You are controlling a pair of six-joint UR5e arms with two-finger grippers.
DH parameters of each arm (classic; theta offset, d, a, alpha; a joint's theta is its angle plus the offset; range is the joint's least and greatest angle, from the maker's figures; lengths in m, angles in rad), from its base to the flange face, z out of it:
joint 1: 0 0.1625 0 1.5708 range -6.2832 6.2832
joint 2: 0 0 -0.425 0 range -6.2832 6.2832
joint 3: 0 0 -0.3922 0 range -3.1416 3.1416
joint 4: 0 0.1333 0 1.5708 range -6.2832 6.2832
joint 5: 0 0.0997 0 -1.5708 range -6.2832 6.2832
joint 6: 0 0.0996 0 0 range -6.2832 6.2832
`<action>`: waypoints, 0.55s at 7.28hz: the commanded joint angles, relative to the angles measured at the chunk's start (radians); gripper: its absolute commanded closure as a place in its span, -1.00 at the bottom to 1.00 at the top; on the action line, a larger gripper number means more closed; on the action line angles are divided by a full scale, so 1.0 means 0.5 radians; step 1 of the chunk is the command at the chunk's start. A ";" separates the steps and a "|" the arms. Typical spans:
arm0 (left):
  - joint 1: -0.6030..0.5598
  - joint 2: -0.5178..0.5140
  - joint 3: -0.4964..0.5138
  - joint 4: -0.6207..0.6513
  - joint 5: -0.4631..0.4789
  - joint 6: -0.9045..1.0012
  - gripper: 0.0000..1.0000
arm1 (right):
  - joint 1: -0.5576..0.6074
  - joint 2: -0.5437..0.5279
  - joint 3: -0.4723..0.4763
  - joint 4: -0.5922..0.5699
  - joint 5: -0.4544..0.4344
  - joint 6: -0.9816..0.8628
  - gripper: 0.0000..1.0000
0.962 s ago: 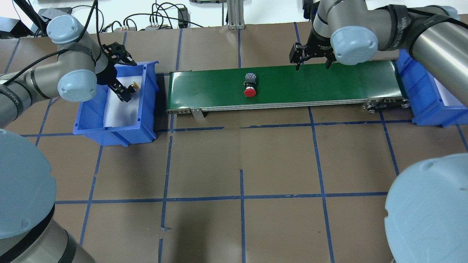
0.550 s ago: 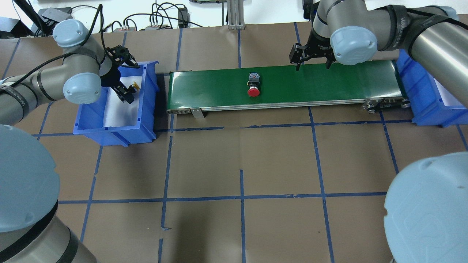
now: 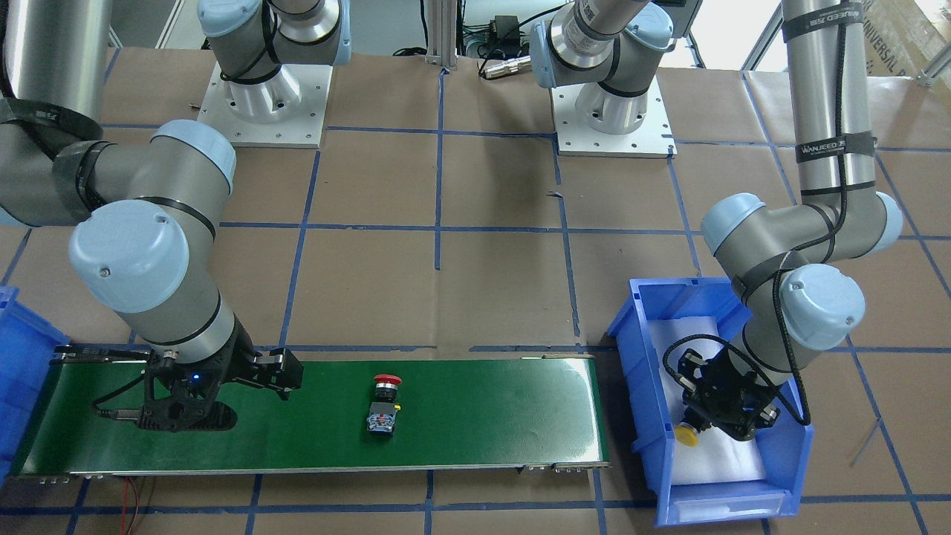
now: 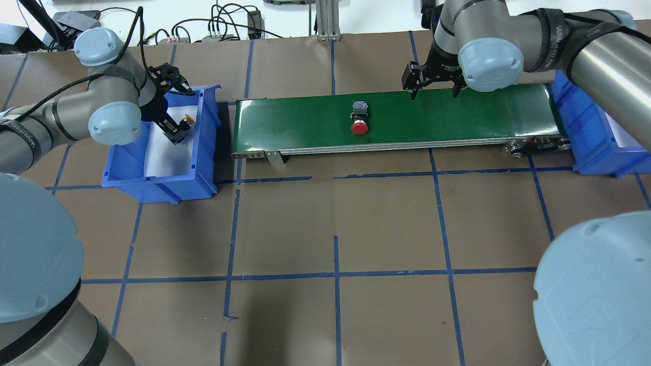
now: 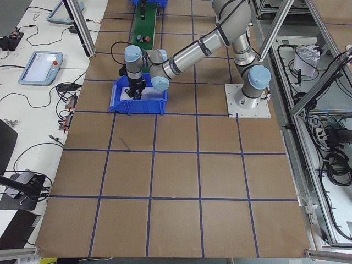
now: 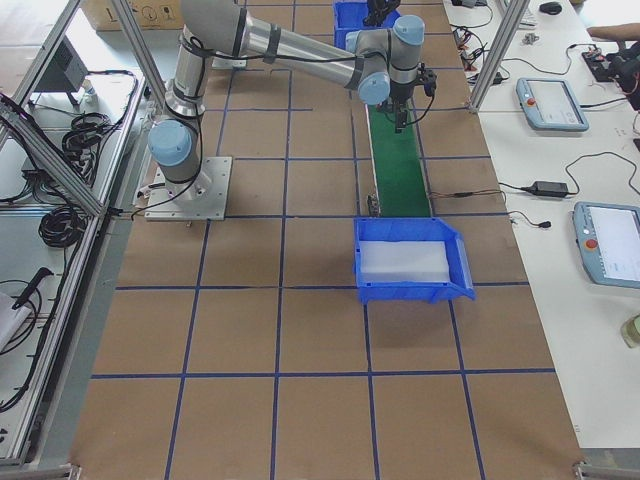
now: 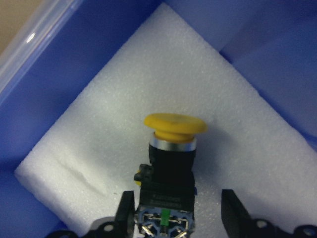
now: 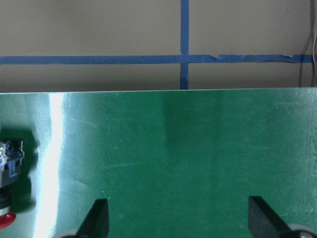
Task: Transport two buttons from left to right
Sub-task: 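Lower the left gripper onto the yellow-capped button and grasp it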
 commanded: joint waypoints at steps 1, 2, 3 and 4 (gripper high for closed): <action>0.006 0.037 0.044 0.001 0.011 -0.004 0.35 | 0.002 0.012 -0.003 -0.003 0.002 0.003 -1.00; 0.006 0.077 0.038 0.001 0.018 -0.007 0.35 | 0.002 0.012 -0.003 -0.003 0.002 0.003 -1.00; 0.006 0.141 0.032 -0.017 0.021 -0.010 0.35 | 0.002 0.015 -0.003 -0.003 0.002 0.003 -1.00; 0.006 0.229 -0.005 -0.029 0.024 -0.016 0.35 | 0.002 0.015 -0.003 -0.003 0.002 0.003 -1.00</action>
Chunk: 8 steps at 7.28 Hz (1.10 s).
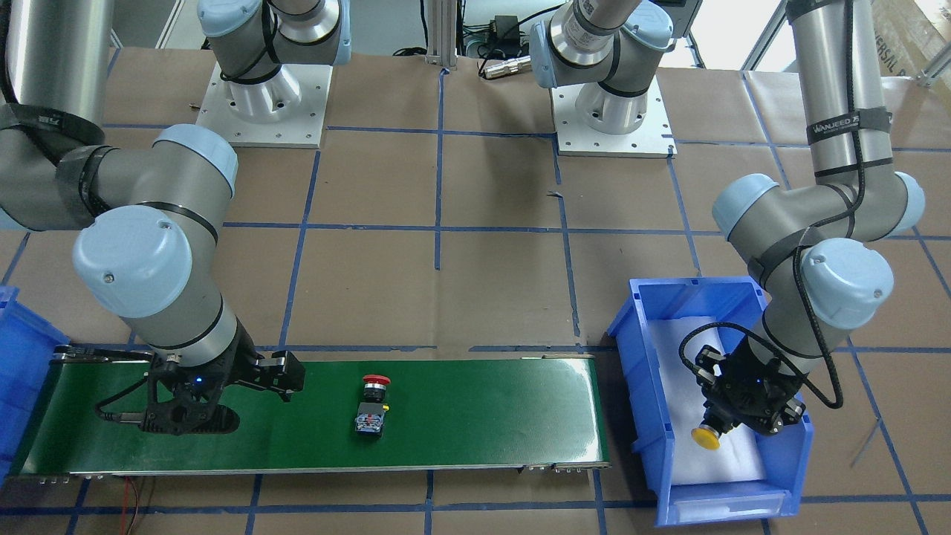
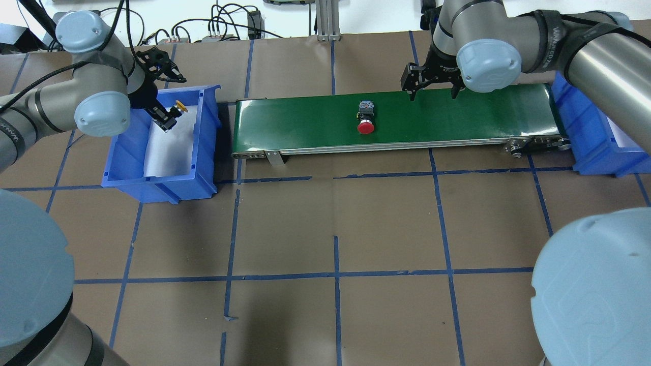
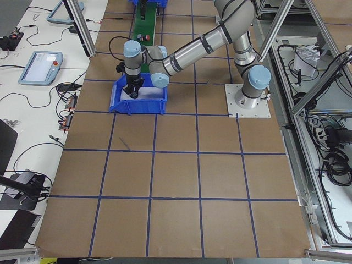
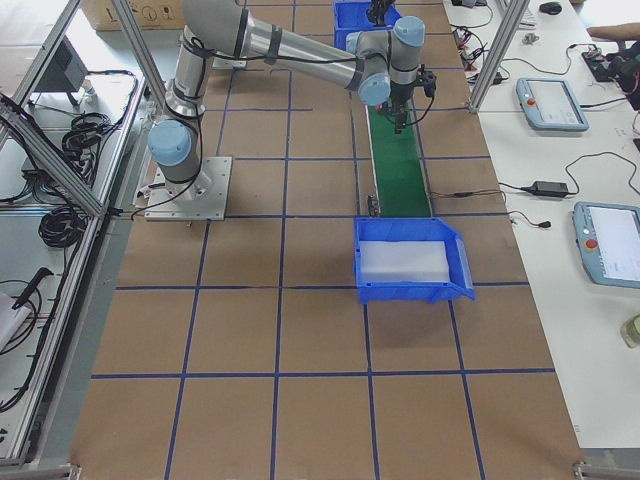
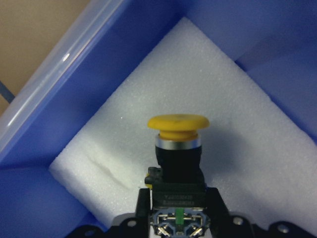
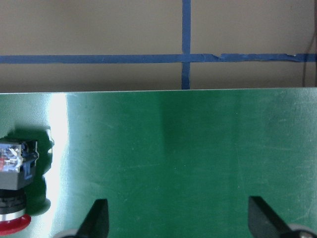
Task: Transport two buttons from left to right
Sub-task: 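Lower the left gripper onto the yellow-capped button and grasp it, then carry the yellow-capped button to the conveyor and release it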
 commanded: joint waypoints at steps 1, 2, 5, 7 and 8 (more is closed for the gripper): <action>0.012 0.227 -0.051 -0.046 0.047 -0.006 0.35 | 0.000 0.002 -0.003 0.000 0.000 0.000 -1.00; 0.009 0.393 -0.082 -0.177 0.102 -0.009 0.35 | 0.000 0.002 -0.003 0.000 0.003 0.000 -1.00; -0.021 0.428 -0.067 -0.209 0.081 -0.537 0.35 | 0.000 0.020 -0.003 -0.003 0.009 0.000 -1.00; -0.119 0.416 -0.042 -0.209 0.078 -0.934 0.35 | 0.000 0.041 -0.012 -0.003 0.009 0.000 -1.00; -0.189 0.413 -0.036 -0.209 0.066 -1.145 0.35 | 0.000 0.048 -0.028 -0.003 0.009 0.000 -1.00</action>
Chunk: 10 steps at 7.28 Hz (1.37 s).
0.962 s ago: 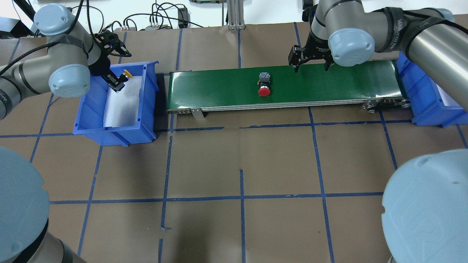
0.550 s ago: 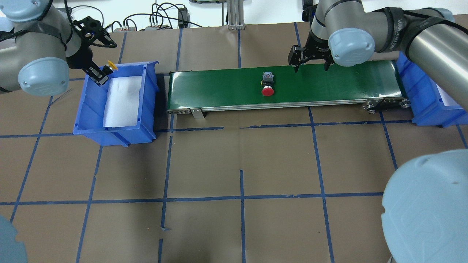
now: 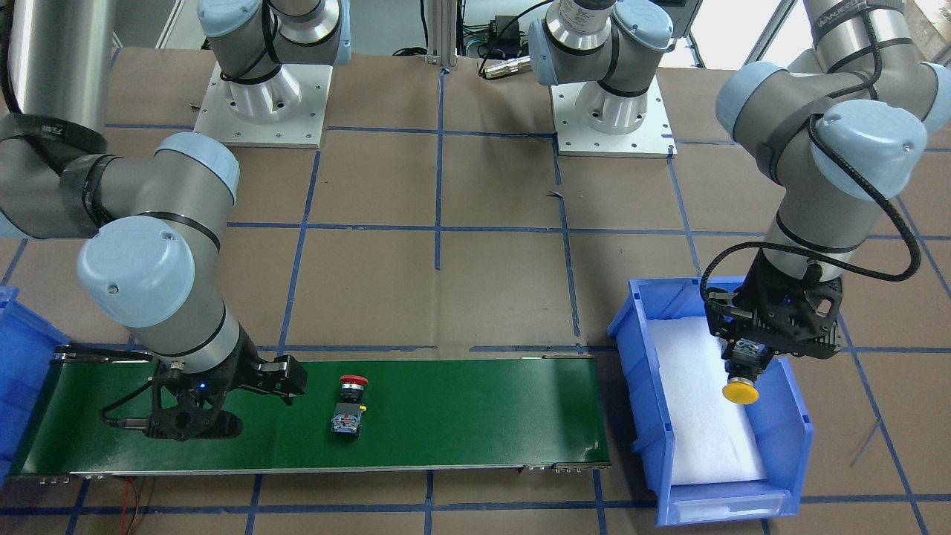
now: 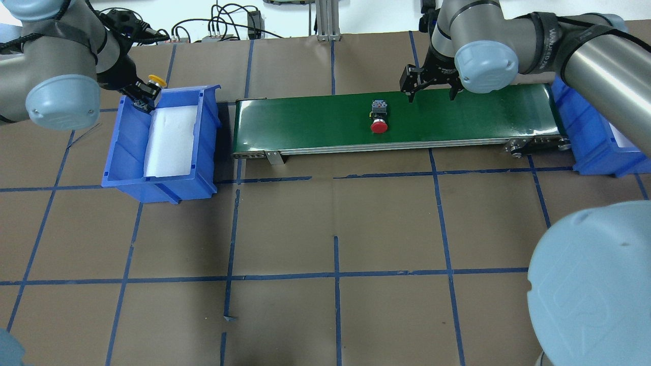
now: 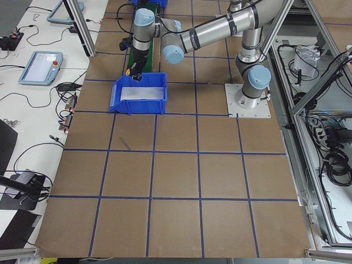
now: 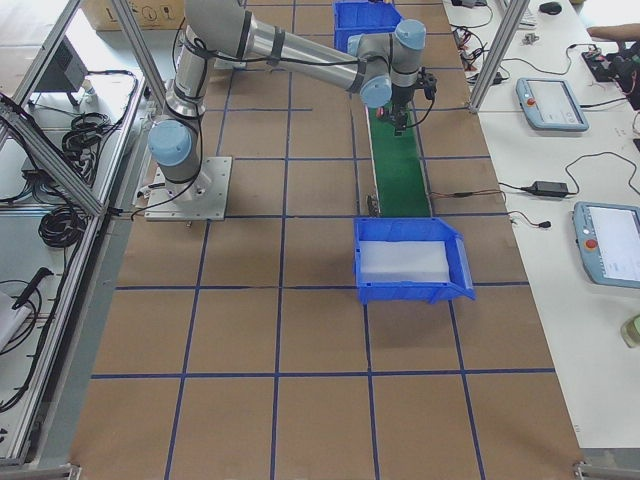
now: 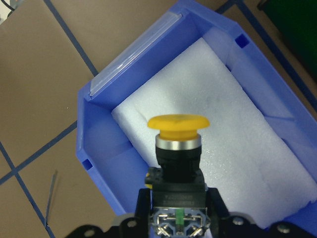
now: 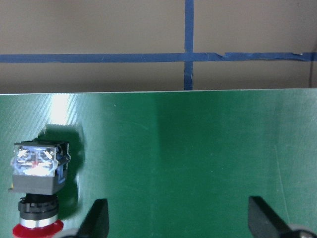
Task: Transport two buttons from left to right
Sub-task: 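Carry the yellow-capped button to the conveyor and release it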
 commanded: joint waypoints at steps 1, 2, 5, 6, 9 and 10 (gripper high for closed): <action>-0.144 -0.009 0.014 0.000 -0.008 -0.444 0.35 | 0.000 0.011 -0.023 0.001 -0.003 0.000 -1.00; -0.211 -0.019 0.014 0.000 -0.008 -0.586 0.35 | 0.000 0.027 -0.026 0.001 -0.003 0.000 -1.00; -0.420 -0.138 0.035 0.061 -0.117 -1.110 0.35 | 0.009 0.036 -0.023 0.001 0.000 0.003 -1.00; -0.436 -0.190 0.072 0.107 -0.145 -1.167 0.34 | 0.009 0.048 -0.023 -0.014 0.000 0.003 -1.00; -0.530 -0.297 0.112 0.144 -0.149 -1.360 0.35 | 0.009 0.054 -0.026 -0.039 -0.006 0.003 -1.00; -0.558 -0.362 0.112 0.205 -0.158 -1.394 0.34 | 0.009 0.051 -0.029 -0.036 -0.009 0.000 -1.00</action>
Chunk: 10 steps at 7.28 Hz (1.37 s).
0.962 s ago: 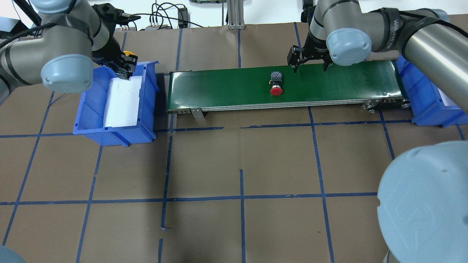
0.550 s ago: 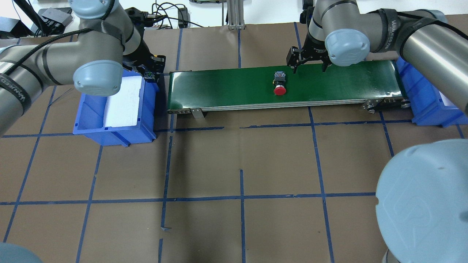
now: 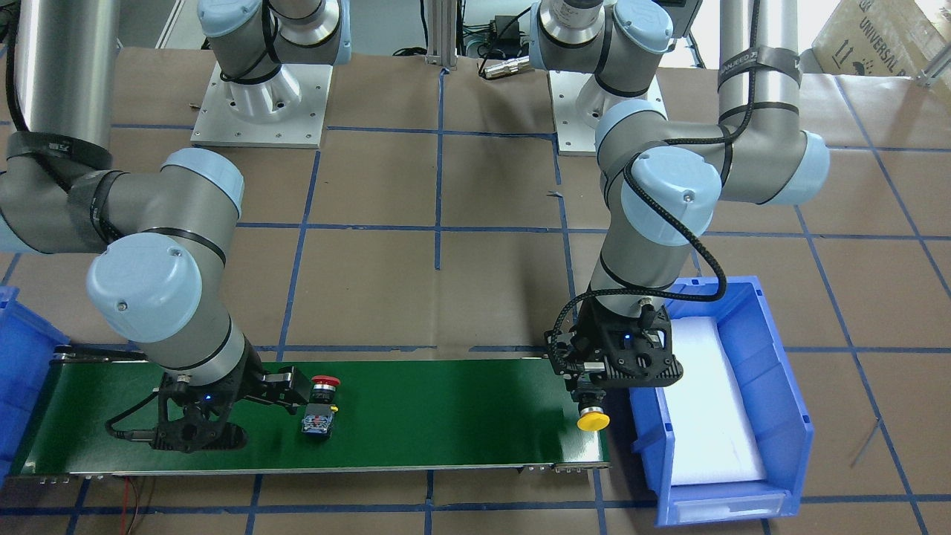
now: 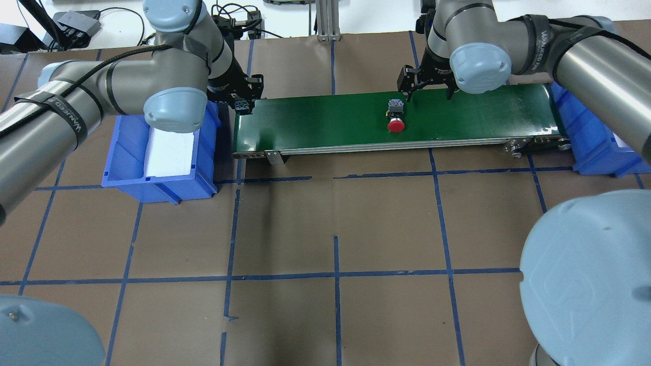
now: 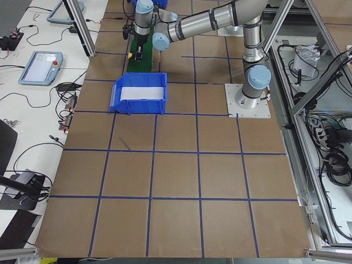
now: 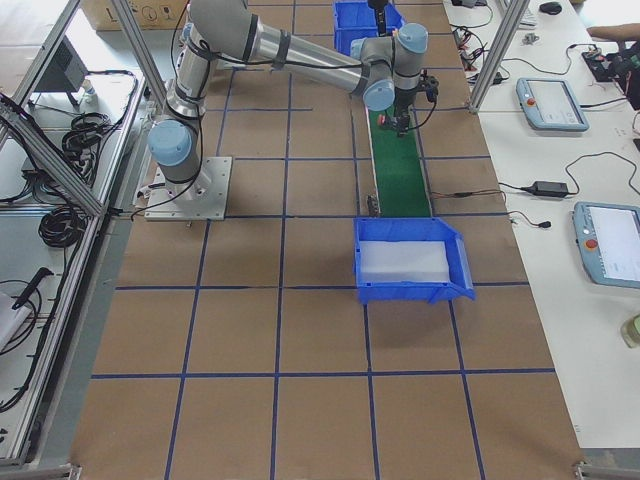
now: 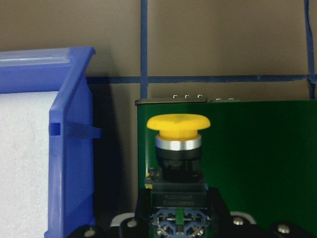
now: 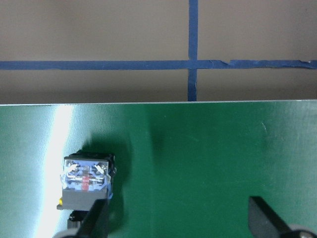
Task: Transport two buttons from left to right
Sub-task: 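Carry the yellow-capped button to the conveyor and release it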
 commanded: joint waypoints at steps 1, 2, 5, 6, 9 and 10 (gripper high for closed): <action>-0.053 -0.092 0.002 0.069 -0.014 -0.071 0.35 | 0.000 -0.005 -0.009 0.002 -0.008 -0.003 -1.00; -0.080 -0.095 0.002 0.066 -0.008 -0.074 0.34 | 0.003 0.001 -0.039 0.002 -0.011 -0.003 -1.00; -0.099 -0.132 0.002 0.066 -0.011 -0.074 -0.13 | 0.006 0.065 -0.052 -0.004 0.005 0.000 -1.00; -0.099 -0.132 -0.001 0.066 -0.011 -0.074 -0.43 | 0.006 0.081 -0.052 -0.037 0.005 0.001 -1.00; -0.066 -0.113 0.023 0.066 -0.017 -0.032 -0.89 | 0.006 0.148 -0.134 -0.078 0.005 -0.003 -1.00; -0.044 -0.110 0.075 0.033 0.016 0.072 -1.00 | 0.006 0.188 -0.162 -0.069 0.002 -0.003 -1.00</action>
